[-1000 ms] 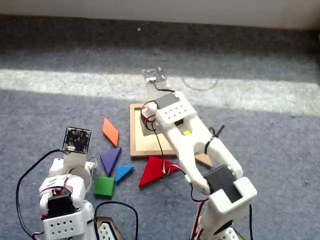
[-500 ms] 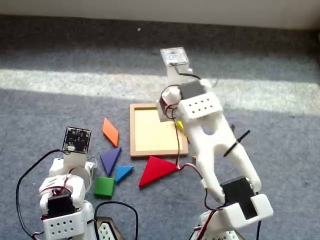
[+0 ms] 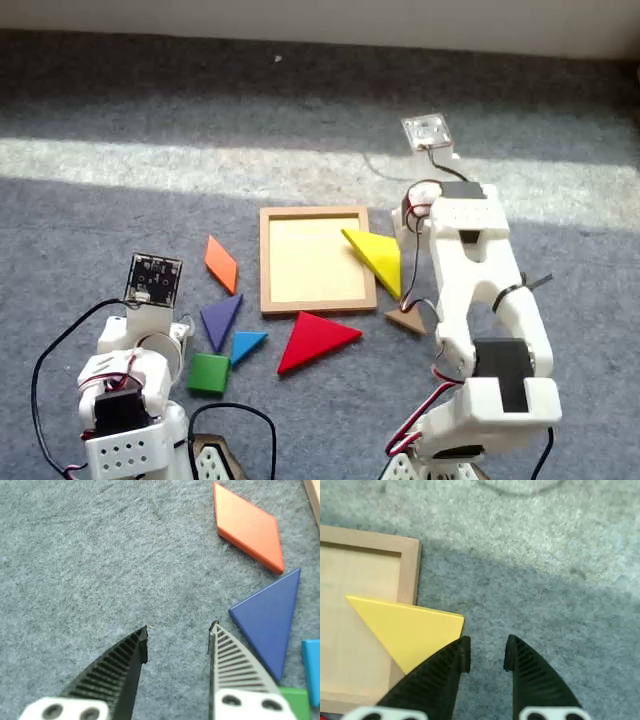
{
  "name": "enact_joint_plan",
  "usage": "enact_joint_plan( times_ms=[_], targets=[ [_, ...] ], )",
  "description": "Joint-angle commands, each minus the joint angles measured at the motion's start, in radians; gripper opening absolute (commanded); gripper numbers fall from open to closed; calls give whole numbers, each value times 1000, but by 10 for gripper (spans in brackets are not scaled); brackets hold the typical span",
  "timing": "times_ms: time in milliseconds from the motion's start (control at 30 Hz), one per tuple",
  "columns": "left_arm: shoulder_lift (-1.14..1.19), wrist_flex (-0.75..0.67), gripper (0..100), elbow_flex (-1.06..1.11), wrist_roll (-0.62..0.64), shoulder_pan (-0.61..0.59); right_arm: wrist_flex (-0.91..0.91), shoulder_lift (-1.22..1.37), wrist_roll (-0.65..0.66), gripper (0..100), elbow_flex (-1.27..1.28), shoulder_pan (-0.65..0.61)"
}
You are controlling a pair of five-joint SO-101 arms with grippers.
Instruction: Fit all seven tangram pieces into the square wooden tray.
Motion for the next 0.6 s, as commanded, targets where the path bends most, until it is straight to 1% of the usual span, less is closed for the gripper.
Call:
enact_joint_plan(
  times_ms=[0, 133, 300, 433, 567],
  targets=[
    [-7, -21, 213, 15, -6, 16, -22, 38, 55, 87, -4, 16],
    [-7, -21, 213, 15, -6, 16, -22, 110, 112, 84, -4, 16],
    [-7, -21, 213, 15, -6, 16, -15, 127, 120, 84, -4, 10],
    [-7, -21, 213, 15, -6, 16, 53, 124, 117, 84, -7, -50],
    [-7, -21, 213, 15, -6, 16, 58, 79, 103, 84, -2, -110]
  ],
)
